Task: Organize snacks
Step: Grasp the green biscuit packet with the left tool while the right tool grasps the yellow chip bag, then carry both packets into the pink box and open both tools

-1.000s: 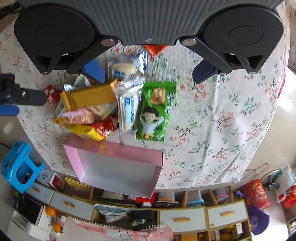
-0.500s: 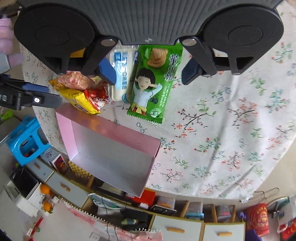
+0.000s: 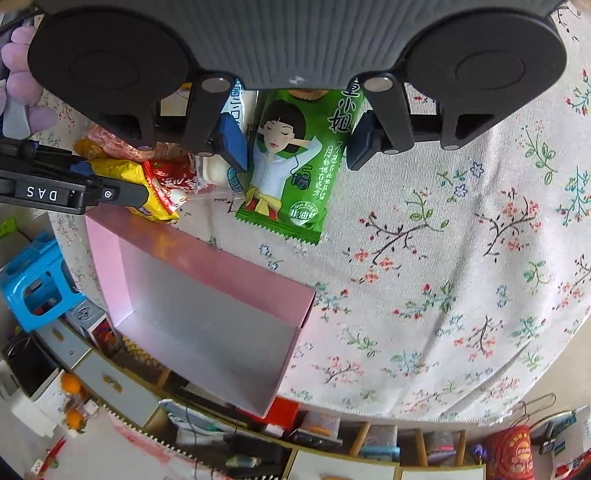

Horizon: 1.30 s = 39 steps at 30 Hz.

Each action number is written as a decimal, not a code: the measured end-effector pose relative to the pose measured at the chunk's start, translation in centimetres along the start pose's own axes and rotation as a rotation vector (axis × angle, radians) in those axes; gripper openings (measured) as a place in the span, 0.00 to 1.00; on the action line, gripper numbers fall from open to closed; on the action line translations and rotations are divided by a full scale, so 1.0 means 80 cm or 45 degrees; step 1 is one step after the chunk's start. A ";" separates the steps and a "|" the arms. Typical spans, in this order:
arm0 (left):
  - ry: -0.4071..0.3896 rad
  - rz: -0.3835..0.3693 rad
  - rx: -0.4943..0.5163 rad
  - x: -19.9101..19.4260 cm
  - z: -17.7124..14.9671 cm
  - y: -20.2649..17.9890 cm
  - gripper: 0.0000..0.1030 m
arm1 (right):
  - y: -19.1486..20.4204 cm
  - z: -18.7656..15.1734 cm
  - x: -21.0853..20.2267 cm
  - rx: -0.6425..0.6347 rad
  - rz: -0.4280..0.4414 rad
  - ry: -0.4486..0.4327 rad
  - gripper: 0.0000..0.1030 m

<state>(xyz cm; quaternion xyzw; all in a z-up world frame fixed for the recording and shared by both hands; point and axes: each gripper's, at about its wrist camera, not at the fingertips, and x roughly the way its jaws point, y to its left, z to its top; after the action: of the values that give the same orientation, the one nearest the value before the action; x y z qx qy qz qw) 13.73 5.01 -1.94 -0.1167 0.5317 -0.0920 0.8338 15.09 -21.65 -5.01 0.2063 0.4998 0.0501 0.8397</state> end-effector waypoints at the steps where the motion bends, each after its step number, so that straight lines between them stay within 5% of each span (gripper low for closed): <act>1: 0.015 0.007 -0.008 0.003 0.002 0.002 0.53 | 0.000 -0.001 0.000 0.005 0.002 0.002 0.49; 12: 0.017 0.058 0.014 -0.006 -0.001 0.004 0.41 | -0.005 0.001 -0.024 0.055 0.068 -0.017 0.45; 21: -0.136 -0.054 -0.085 -0.043 0.026 0.013 0.40 | -0.006 0.005 -0.067 0.093 0.217 -0.116 0.45; 25: -0.262 -0.186 0.006 -0.049 0.056 -0.006 0.41 | -0.008 0.025 -0.068 0.124 0.277 -0.236 0.45; 34: -0.384 -0.152 0.209 0.009 0.115 -0.064 0.41 | -0.045 0.050 -0.029 0.232 0.323 -0.345 0.45; 39: -0.443 -0.103 0.283 0.034 0.113 -0.071 0.41 | -0.064 0.049 -0.011 0.273 0.302 -0.357 0.45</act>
<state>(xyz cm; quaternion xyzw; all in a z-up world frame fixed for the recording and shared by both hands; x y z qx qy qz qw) 22.88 -0.32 1.03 -0.0592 0.3612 -0.1620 0.9164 17.40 -27.72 -4.70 0.3569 0.3528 0.0661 0.8625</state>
